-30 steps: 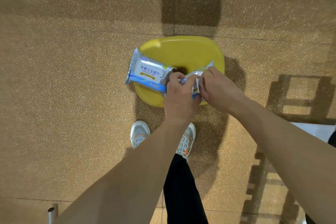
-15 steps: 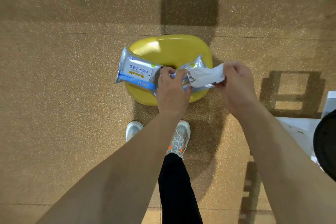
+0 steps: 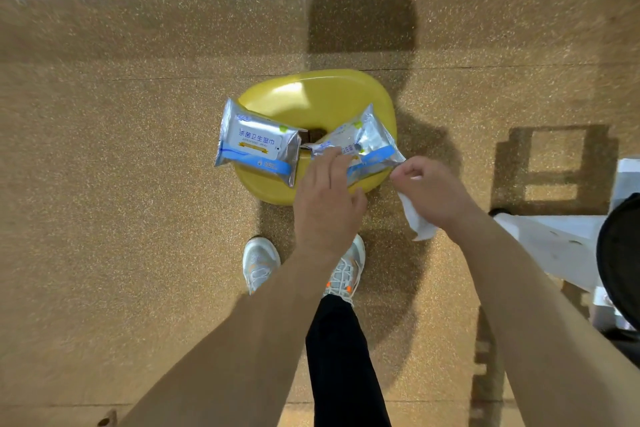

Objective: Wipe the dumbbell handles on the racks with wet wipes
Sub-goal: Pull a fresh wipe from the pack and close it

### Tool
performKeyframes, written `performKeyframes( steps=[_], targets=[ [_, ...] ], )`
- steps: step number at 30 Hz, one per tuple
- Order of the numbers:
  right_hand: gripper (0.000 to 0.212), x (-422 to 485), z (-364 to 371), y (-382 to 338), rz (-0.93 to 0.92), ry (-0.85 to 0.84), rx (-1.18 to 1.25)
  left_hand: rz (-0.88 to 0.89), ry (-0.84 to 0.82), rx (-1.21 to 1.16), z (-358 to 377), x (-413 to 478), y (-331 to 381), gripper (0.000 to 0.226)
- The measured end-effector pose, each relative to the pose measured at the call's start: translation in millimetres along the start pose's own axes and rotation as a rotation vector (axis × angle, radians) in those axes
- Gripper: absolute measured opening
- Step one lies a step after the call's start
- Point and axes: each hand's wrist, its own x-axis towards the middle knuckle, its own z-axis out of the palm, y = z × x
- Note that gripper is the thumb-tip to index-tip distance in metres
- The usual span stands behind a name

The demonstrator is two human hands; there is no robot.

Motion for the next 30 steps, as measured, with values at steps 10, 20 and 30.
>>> performKeyframes(
  steps=[10, 20, 30],
  targets=[
    [0.058, -4.2, 26.9, -12.1, -0.3, 0.016, -0.275, 0.093, -0.508, 0.286, 24.3, -1.3, 0.0, 0.072],
    [0.081, 6.5, 39.6, -1.5, -0.278, -0.032, -0.527, 0.1, -0.541, 0.241, 13.4, 9.8, 0.8, 0.072],
    [0.082, 16.7, 56.4, -0.1, -0.203, 0.017, -0.416, 0.255, -0.436, 0.286, 8.5, 10.7, -19.1, 0.068]
  ],
)
